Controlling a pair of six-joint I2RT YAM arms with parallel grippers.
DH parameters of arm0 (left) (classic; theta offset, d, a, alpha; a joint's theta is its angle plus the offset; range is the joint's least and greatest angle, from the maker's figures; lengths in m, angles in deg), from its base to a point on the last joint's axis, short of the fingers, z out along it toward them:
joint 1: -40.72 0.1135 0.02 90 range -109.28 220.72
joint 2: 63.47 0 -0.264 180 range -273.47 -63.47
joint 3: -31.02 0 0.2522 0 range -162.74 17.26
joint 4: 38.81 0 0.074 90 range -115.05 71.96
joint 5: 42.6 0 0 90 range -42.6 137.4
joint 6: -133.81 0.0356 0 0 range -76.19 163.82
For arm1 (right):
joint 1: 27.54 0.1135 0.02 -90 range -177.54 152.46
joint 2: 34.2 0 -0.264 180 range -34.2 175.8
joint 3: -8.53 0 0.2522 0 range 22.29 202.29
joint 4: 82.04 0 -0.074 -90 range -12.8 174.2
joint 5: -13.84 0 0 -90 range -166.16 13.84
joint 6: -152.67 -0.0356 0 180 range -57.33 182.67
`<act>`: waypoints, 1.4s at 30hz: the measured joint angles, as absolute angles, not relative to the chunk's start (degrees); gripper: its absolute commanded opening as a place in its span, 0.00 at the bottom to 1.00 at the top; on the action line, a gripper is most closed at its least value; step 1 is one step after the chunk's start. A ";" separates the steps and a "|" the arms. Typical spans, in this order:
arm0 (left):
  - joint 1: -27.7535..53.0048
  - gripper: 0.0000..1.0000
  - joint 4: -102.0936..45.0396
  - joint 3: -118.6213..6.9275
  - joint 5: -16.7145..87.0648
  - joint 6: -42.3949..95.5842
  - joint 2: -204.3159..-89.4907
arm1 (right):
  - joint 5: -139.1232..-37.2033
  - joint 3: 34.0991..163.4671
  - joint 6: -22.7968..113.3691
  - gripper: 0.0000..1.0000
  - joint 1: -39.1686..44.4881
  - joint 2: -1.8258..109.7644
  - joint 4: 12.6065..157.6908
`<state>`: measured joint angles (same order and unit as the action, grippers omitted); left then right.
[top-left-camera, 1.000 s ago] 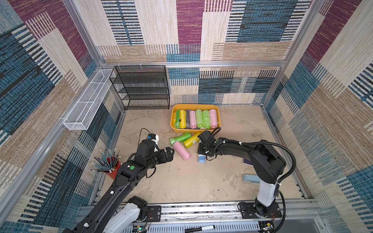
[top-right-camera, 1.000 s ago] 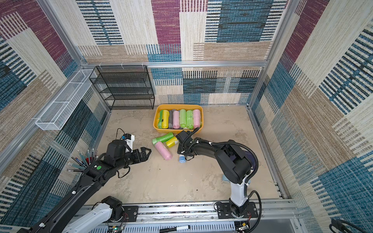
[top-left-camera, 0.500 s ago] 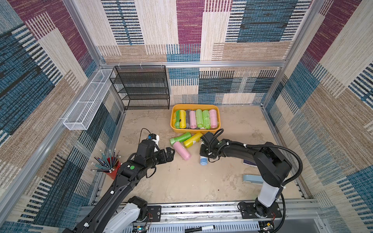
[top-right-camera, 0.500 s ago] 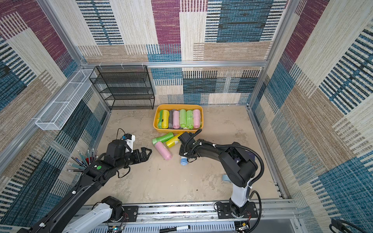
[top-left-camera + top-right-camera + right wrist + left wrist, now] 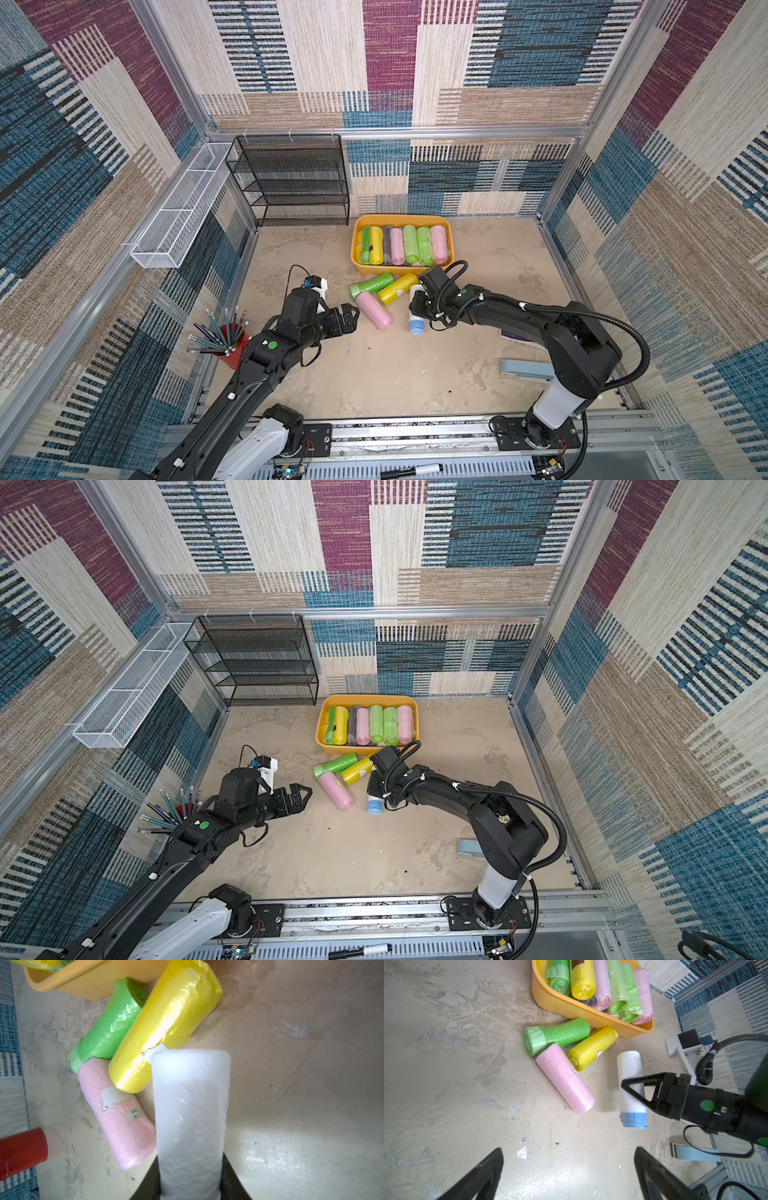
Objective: Put the roll of trash bags into the storage box
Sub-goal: Pick up the roll of trash bags from the center of the board.
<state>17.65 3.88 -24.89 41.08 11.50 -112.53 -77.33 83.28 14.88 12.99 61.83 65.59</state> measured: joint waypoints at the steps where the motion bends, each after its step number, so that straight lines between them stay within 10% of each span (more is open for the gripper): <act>1: 17.72 0.99 3.88 -24.85 41.08 11.50 -112.53 | -77.73 83.20 14.86 0.31 12.99 61.37 66.00; 42: 17.96 0.98 3.90 -24.78 41.27 11.50 -112.18 | -89.20 97.75 13.88 0.31 10.06 66.82 77.17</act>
<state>17.96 3.90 -24.78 41.27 11.50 -112.18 -89.20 97.75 13.88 10.06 66.82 77.17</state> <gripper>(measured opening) 0.985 0.322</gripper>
